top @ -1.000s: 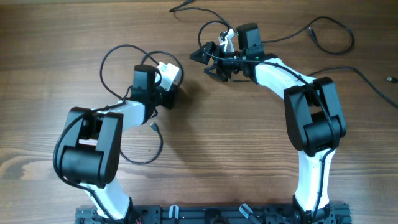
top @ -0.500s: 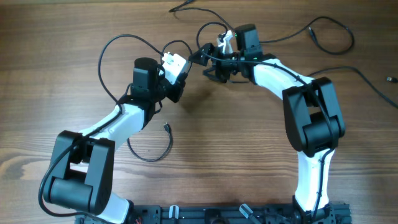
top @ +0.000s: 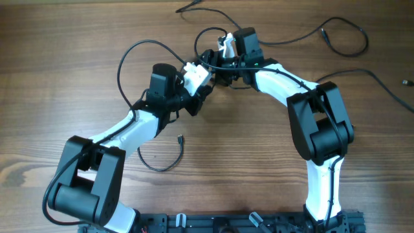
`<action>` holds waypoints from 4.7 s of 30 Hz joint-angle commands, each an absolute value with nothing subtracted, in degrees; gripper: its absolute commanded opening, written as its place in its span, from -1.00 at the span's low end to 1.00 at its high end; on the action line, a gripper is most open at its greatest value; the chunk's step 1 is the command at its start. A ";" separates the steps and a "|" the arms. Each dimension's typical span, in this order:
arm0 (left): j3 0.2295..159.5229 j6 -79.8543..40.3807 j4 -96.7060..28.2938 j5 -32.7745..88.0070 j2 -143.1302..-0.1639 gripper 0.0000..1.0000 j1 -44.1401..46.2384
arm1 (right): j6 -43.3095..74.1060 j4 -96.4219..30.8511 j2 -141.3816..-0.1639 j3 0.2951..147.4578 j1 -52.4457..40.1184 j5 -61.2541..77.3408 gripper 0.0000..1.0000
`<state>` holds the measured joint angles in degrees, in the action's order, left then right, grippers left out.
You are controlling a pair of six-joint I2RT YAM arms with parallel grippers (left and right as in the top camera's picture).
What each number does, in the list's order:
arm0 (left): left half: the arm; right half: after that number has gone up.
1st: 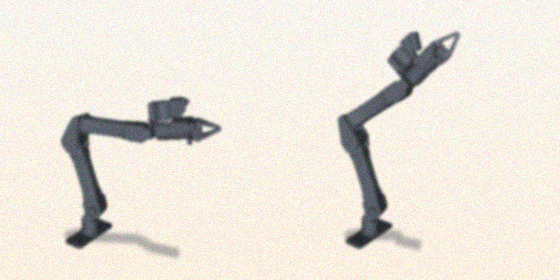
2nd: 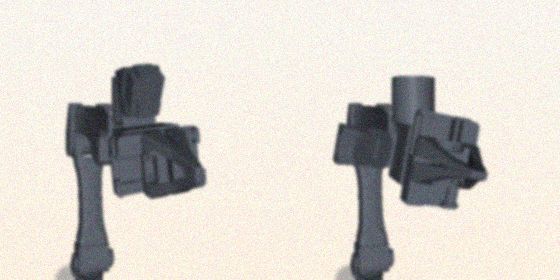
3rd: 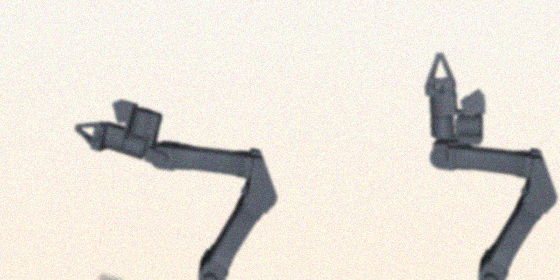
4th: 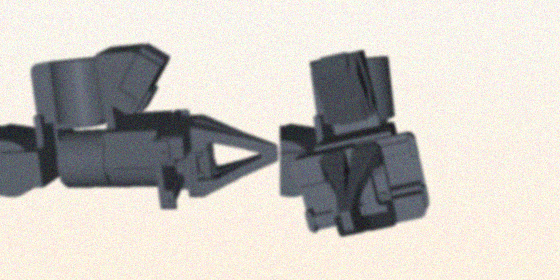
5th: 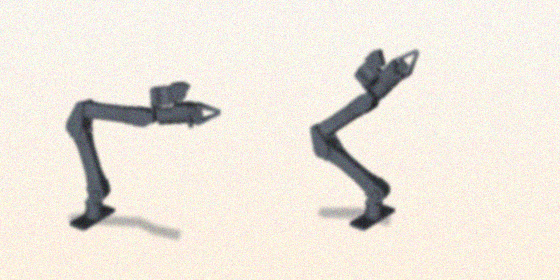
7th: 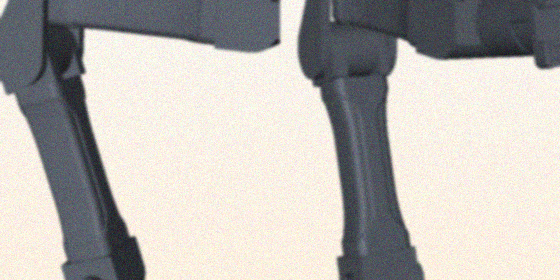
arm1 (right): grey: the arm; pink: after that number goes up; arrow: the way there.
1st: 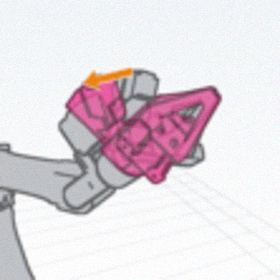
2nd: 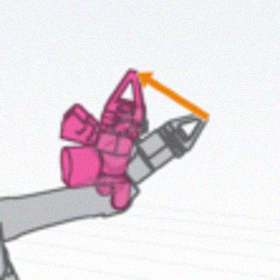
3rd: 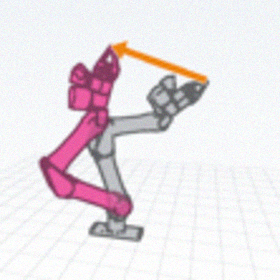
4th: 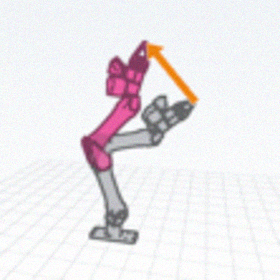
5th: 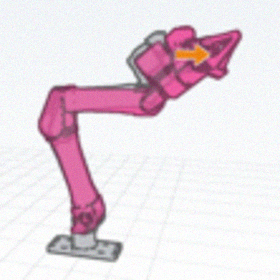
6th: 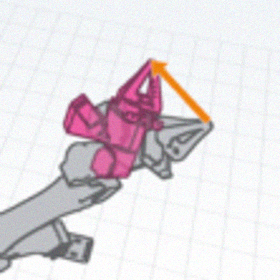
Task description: Untangle cables
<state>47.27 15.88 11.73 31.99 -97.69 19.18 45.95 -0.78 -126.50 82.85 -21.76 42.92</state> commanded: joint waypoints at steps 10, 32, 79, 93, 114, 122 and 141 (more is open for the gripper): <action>46.94 16.08 6.44 32.10 -91.81 -0.92 19.59 | 43.57 -0.64 -127.63 82.81 -20.60 44.03 -0.91; 46.92 19.79 -4.93 7.29 -92.05 0.72 19.59 | 55.77 16.27 -127.61 82.81 -8.38 64.55 -0.91; 46.94 37.58 -5.96 -13.85 -80.27 -0.92 12.80 | 69.45 29.21 -124.05 82.81 1.80 57.82 -0.91; 46.94 55.31 11.27 -4.40 -88.14 -0.58 -0.19 | 61.78 18.85 -124.05 82.81 1.98 53.45 -0.91; 46.94 44.10 9.21 16.08 -93.91 -0.92 2.63 | 47.31 -3.40 -116.75 82.81 6.15 46.50 -0.91; 46.94 44.07 9.19 16.08 -93.91 -0.92 11.35 | 38.46 -16.86 -111.15 82.81 21.10 46.35 -0.91; 46.94 33.50 7.92 18.24 -93.91 -0.92 27.57 | 34.44 -7.55 -110.41 82.81 39.83 17.41 -0.91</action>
<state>47.07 38.06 7.94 16.32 -93.45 25.36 35.86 -8.82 -112.25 82.63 39.68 26.39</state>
